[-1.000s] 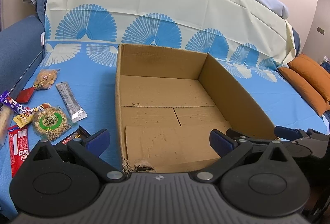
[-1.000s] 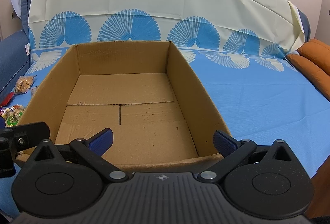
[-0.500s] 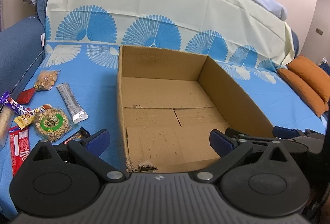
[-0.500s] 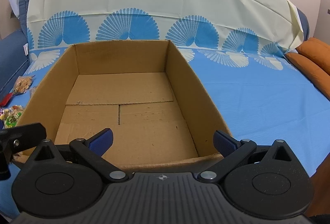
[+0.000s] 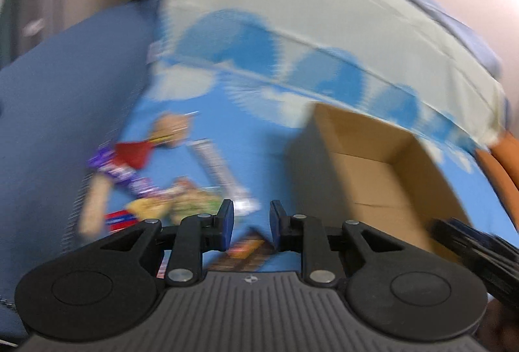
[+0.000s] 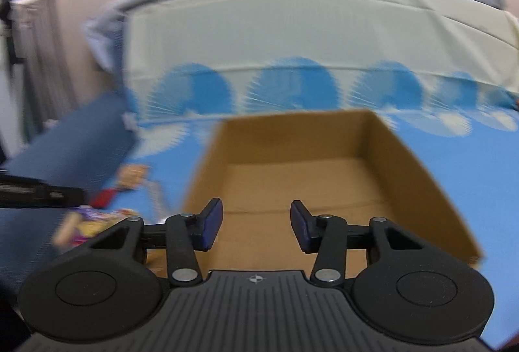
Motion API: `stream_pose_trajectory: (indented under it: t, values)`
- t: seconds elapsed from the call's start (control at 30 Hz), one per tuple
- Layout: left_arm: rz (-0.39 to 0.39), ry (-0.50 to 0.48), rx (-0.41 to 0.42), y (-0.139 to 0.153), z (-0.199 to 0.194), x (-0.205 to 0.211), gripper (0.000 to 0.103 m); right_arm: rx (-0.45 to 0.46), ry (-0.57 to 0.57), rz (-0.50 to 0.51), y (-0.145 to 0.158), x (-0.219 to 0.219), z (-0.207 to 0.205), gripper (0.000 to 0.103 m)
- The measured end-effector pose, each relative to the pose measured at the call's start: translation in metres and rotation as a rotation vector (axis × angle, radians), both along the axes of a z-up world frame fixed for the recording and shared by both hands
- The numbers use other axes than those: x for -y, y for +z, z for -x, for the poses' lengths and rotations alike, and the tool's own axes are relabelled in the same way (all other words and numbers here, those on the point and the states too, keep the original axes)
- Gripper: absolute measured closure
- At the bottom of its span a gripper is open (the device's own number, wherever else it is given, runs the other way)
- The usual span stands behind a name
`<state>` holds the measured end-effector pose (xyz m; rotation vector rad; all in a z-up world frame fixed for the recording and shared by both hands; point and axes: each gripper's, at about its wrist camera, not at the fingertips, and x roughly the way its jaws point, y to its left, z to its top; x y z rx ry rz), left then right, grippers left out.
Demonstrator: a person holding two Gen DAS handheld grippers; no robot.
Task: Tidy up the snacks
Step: 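Grasp the dark chocolate bar with the right tool while the left tool grasps the red wafer pack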
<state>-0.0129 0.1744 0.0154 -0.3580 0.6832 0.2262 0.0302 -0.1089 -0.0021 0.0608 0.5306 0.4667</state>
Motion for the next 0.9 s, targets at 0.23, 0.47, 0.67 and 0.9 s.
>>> stream_pose_trajectory:
  t: [0.23,0.47,0.67,0.9]
  values:
    - [0.174,0.194,-0.066,-0.067,0.011,-0.069,0.055,0.015,0.278,-0.05,0.004,-0.074,0.03,0.053]
    - [0.154,0.271,-0.107,-0.084,0.01,-0.083,0.047,-0.152,0.314,0.085,-0.033,-0.151,0.015,0.036]
    - [0.162,0.274,-0.138,-0.094,0.01,-0.091,0.042,-0.27,0.183,0.186,-0.088,-0.188,-0.017,0.018]
    - [0.164,0.254,-0.181,-0.104,0.001,-0.091,0.04,-0.345,0.109,0.174,-0.118,-0.199,-0.04,0.012]
